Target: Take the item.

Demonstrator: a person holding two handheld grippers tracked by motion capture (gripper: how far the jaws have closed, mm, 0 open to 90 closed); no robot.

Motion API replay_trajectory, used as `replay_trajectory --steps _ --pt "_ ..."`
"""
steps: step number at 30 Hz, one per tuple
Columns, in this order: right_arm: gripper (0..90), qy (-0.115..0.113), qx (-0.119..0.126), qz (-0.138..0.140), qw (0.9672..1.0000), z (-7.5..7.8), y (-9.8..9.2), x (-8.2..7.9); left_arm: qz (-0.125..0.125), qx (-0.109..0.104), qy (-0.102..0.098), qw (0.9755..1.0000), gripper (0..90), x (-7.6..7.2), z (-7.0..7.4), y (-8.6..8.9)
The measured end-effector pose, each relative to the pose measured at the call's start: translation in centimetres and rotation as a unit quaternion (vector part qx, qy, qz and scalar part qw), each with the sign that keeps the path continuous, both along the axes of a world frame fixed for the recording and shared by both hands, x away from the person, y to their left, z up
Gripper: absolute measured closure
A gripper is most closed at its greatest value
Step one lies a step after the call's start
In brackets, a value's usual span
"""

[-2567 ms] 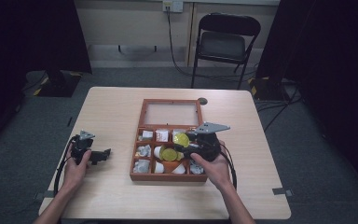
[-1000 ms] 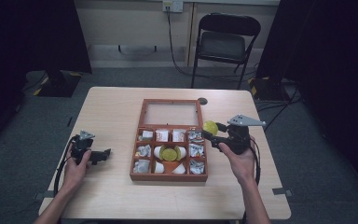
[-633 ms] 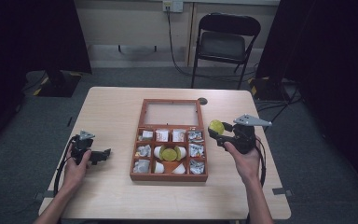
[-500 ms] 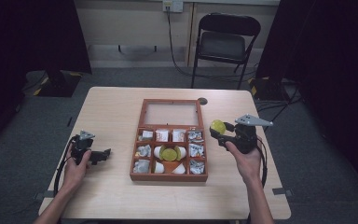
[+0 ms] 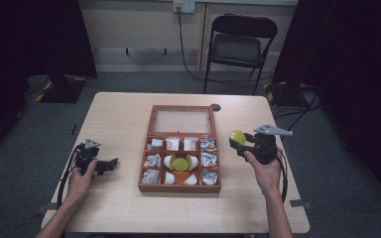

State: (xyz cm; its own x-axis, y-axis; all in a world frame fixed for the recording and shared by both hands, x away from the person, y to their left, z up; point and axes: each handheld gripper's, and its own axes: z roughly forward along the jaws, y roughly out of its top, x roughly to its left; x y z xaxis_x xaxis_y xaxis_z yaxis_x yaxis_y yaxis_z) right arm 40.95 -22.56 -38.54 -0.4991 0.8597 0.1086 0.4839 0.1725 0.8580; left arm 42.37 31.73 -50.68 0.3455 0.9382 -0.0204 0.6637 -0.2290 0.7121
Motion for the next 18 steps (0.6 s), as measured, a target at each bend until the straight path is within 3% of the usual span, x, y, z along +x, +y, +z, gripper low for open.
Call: replay_trajectory --steps 8,18 --pt "37.9 0.008 -0.005 -0.01 0.9999 -0.9 -0.5 0.4 0.0 0.0 0.0 1.0 0.0 0.0 0.0 0.0" --pt "37.9 0.048 -0.021 -0.031 0.9982 -3.8 -1.5 1.3 0.0 0.0 0.0 1.0 0.0 0.0 0.0 0.0"
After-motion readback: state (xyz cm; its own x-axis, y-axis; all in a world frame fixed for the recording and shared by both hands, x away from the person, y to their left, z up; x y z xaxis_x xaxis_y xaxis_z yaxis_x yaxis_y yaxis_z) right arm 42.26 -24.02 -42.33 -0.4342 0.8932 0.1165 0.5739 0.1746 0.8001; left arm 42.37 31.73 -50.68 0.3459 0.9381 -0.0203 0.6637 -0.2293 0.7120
